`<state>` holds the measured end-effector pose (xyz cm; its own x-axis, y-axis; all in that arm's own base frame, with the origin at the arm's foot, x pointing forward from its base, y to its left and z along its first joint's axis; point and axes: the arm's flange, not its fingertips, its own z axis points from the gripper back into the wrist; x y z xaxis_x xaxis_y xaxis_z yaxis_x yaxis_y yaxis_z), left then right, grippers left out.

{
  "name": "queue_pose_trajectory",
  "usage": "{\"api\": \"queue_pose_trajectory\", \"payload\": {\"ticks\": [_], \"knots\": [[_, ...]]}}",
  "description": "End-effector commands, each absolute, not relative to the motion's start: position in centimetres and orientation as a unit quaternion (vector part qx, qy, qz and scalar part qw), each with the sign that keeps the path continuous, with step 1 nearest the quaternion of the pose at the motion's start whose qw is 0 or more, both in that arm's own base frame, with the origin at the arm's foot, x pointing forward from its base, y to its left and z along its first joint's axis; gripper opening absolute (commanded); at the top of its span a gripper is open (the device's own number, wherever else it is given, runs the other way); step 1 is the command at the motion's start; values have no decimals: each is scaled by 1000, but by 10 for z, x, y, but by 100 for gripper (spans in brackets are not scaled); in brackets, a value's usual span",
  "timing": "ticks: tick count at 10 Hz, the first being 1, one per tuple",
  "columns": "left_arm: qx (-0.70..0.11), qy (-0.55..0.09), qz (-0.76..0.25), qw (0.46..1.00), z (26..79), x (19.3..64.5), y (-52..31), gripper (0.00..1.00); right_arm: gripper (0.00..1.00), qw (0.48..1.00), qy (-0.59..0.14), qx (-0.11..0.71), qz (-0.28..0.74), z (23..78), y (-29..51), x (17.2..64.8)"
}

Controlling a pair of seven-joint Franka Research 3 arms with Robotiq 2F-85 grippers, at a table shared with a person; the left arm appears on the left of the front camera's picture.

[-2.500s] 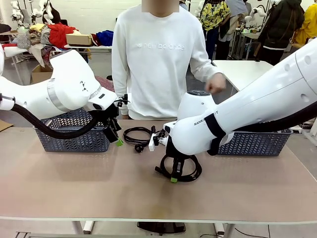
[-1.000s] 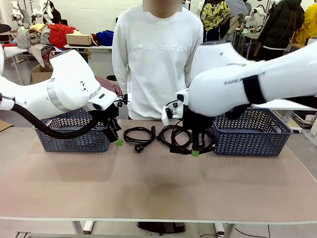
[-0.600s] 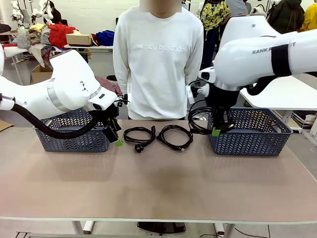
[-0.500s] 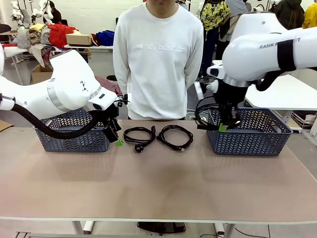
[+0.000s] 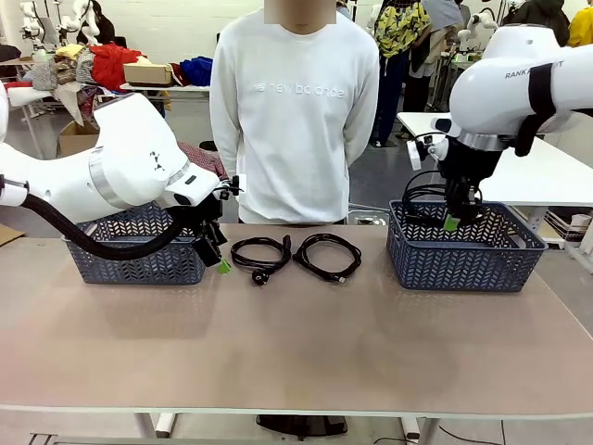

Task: Organize the cables according to human instructions.
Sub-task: Pick up a bundle of cables and place it in the basket indicated by the human.

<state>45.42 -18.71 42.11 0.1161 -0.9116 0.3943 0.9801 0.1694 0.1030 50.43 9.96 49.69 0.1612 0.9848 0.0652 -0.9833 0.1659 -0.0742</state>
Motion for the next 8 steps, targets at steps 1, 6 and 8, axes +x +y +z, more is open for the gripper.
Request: {"api": "queue_pose_trajectory", "payload": {"ticks": [1,6,8], "knots": [[-90,-189,-637,742,421,454,-187,100,0,760,-69,-24,645,491,85,528],[-90,-189,-637,742,421,454,-187,100,0,771,-85,-16,631,462,54,557],[-90,-189,-637,742,421,454,-187,100,0,775,-81,-12,626,456,48,561]]}}
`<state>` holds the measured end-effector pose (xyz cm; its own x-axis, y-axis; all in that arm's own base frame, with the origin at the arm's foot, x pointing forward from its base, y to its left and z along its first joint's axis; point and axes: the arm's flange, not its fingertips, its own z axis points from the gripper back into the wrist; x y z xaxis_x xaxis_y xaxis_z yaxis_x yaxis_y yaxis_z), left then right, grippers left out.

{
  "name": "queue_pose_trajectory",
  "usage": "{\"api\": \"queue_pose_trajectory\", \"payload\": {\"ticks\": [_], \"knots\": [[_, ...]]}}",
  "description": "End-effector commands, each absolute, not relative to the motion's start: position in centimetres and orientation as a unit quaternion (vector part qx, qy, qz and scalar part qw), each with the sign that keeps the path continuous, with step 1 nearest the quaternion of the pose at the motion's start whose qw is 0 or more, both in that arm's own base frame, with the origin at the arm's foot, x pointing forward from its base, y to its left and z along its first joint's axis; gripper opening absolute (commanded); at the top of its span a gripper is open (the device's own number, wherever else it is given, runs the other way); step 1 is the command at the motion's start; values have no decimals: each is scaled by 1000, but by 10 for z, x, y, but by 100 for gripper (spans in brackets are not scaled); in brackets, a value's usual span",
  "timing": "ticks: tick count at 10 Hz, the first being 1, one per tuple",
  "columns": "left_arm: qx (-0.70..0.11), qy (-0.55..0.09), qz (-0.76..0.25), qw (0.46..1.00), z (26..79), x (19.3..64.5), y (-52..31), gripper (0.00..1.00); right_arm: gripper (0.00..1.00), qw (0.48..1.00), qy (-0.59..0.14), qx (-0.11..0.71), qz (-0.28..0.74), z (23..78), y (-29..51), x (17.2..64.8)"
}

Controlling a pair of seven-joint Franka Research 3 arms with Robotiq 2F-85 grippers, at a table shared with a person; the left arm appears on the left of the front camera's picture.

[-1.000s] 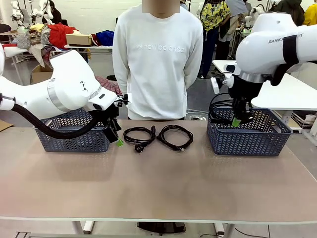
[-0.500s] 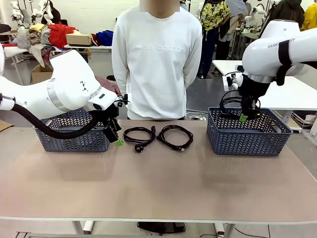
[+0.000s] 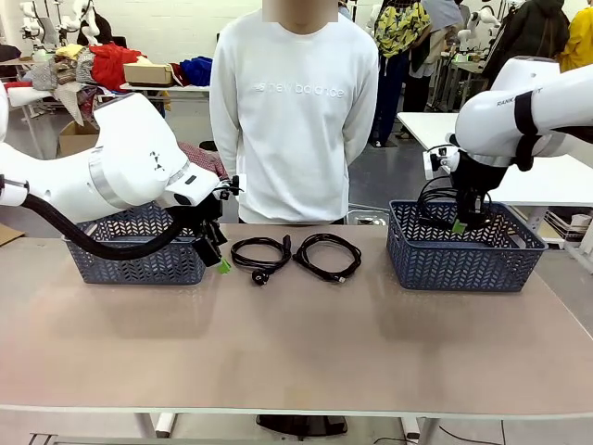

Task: Organize the cables according to human instructions.
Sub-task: Pick up a bundle of cables and place it in the basket indicated by the human.

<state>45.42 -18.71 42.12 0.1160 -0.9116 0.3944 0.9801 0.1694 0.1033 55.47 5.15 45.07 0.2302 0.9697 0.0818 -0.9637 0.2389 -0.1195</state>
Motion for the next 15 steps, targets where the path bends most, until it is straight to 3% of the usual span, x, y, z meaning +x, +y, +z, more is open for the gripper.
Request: {"api": "queue_pose_trajectory", "payload": {"ticks": [1,2,3,10,15], "knots": [[-90,-189,-637,742,421,454,-187,100,0,777,-78,-10,624,453,48,562],[-90,-189,-637,742,421,454,-187,100,20,781,-76,-8,620,451,48,563],[-90,-189,-637,742,421,454,-187,100,32,784,-80,-8,615,451,49,563],[-90,-189,-637,742,421,454,-187,100,98,799,-98,-5,593,455,50,560],[-90,-189,-637,742,421,454,-187,100,100,804,-84,-3,589,454,50,559]]}}
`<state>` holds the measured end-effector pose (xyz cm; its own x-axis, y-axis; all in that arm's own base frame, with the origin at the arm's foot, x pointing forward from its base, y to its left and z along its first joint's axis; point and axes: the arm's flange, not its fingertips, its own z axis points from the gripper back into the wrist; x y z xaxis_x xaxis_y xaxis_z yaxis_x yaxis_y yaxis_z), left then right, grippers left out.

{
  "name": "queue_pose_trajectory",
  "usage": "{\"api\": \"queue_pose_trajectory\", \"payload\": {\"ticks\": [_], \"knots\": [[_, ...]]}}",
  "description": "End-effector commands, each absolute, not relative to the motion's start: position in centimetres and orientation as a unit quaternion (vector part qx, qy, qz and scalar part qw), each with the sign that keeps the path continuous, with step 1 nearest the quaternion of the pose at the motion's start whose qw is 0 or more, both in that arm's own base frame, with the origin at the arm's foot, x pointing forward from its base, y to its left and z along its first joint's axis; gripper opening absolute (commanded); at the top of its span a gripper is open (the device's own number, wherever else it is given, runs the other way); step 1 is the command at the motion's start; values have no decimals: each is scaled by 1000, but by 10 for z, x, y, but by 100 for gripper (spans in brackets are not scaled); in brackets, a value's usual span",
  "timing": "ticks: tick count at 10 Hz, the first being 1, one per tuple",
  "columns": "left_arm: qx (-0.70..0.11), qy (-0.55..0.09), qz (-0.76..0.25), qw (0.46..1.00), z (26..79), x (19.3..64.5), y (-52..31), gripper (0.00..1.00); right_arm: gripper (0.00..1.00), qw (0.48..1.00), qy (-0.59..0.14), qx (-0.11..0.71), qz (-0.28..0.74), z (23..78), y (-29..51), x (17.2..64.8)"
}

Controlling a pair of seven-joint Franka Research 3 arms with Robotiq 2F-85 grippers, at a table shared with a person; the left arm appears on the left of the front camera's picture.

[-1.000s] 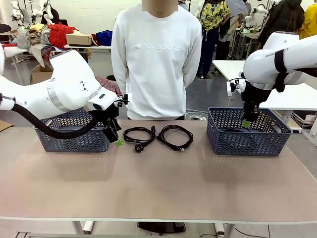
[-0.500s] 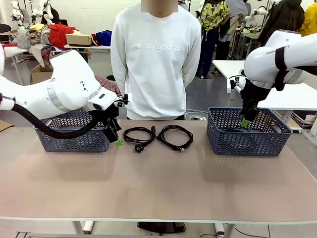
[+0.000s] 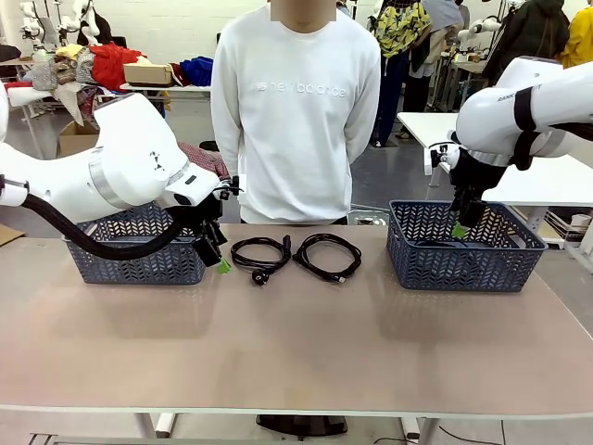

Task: Organize the cables according to human instructions.
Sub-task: Pick up a bundle of cables and place it in the basket indicated by the human.

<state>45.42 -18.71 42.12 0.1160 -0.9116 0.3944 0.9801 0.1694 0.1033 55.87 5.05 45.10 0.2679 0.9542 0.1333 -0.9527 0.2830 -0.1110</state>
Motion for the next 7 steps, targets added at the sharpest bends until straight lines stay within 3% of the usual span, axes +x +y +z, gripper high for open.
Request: {"api": "queue_pose_trajectory", "payload": {"ticks": [1,5,7], "knots": [[-90,-189,-637,742,421,454,-187,100,100,809,-92,6,580,454,47,559],[-90,-189,-637,742,421,454,-187,100,100,797,-87,-3,597,451,51,559],[-90,-189,-637,742,421,454,-187,100,100,825,-127,25,549,462,64,528]]}}
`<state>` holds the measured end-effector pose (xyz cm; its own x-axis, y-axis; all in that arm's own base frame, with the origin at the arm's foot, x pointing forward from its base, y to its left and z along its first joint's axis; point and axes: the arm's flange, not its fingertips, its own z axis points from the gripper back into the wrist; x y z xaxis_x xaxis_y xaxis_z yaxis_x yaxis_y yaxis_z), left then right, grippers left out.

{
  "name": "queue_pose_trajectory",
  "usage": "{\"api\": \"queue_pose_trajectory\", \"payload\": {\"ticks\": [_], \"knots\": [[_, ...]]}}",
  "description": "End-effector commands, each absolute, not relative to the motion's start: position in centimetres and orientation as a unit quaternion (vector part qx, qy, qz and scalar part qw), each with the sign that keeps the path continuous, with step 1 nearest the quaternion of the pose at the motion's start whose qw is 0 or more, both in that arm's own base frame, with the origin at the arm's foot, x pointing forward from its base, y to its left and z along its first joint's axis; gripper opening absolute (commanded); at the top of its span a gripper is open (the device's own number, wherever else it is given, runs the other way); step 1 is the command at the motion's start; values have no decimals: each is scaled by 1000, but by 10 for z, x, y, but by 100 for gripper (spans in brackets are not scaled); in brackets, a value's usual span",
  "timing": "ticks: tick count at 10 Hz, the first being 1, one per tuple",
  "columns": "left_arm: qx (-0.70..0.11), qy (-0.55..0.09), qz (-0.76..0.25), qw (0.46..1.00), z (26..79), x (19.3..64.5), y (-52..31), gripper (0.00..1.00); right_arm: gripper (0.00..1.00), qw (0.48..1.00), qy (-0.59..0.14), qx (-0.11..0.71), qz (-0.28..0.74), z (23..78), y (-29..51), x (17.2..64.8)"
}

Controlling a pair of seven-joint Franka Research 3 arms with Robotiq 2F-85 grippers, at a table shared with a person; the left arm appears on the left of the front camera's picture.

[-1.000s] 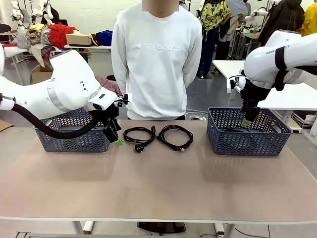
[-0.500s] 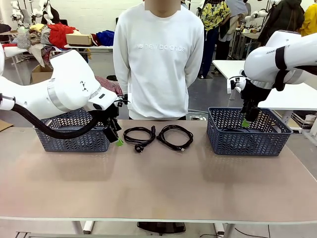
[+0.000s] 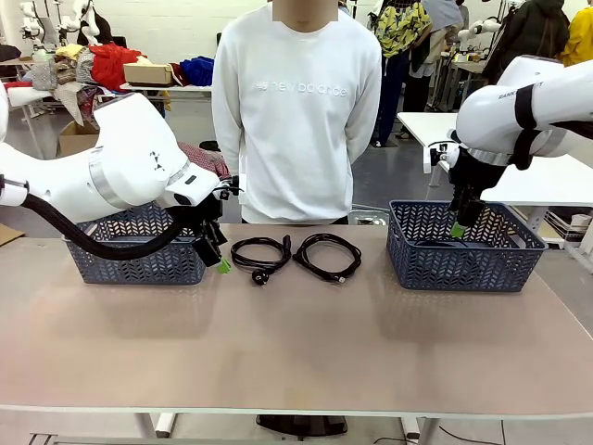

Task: Organize the cables according to human instructions.
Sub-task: Pick up a bundle of cables and place it in the basket indicated by the human.

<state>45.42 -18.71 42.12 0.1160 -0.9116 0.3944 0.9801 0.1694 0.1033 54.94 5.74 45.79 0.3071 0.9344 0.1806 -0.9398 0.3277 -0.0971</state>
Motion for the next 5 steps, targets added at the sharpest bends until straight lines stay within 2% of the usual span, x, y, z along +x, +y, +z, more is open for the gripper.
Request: {"api": "queue_pose_trajectory", "payload": {"ticks": [1,5], "knots": [[-90,-189,-637,742,421,454,-187,100,100,839,-137,41,525,465,70,513],[-90,-189,-637,742,421,454,-187,100,100,854,-161,51,492,462,110,445]]}}
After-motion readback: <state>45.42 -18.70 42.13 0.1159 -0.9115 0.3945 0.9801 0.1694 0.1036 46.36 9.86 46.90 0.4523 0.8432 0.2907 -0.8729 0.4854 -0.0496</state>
